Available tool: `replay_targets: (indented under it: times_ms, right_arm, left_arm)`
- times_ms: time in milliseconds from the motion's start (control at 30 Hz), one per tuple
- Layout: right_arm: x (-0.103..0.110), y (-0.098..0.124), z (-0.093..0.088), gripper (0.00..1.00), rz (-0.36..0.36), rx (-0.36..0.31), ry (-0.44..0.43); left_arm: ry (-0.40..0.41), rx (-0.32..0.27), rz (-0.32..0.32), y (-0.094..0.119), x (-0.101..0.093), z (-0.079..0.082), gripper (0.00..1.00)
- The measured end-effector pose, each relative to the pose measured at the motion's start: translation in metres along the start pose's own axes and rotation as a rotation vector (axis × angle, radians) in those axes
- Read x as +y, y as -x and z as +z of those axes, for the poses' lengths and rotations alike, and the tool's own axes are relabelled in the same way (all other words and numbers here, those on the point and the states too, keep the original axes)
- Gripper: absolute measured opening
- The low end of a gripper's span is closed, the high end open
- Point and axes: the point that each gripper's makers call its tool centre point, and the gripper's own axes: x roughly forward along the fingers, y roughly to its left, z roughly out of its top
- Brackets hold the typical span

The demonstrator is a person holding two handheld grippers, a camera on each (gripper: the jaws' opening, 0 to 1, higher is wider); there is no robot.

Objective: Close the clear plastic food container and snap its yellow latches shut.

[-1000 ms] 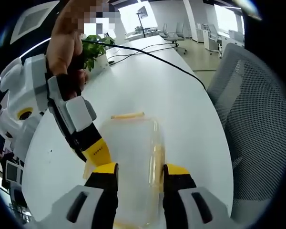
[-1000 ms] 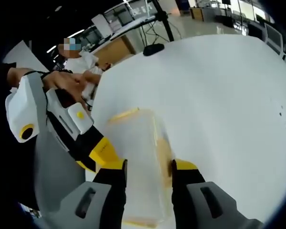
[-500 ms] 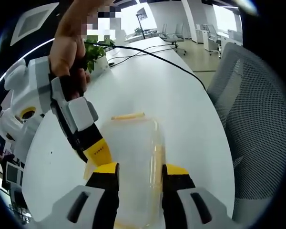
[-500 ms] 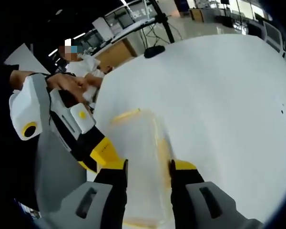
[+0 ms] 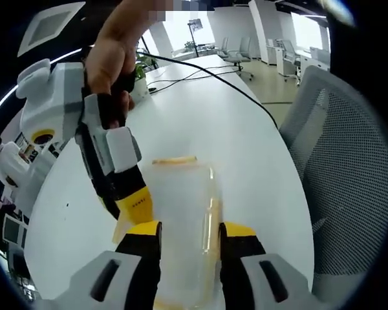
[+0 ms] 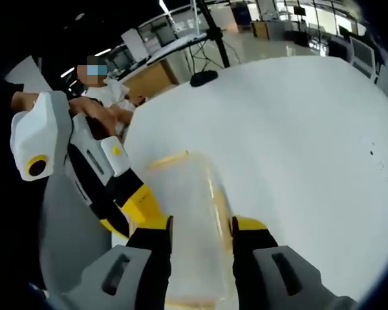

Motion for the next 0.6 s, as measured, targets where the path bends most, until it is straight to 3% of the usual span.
replay_targets:
  times_ms: [233,600]
  right_arm:
    - [0.001,0.001,0.001,0.34,-0.038,-0.011,0.012]
    - [0.001,0.020,0.007,0.36,-0.109,-0.065,0.026]
  left_arm:
    - [0.003,0.005,-0.014,0.001,-0.001,-0.002,0.34]
    - [0.067,-0.024,0.027,0.018,0.007,0.000,0.38]
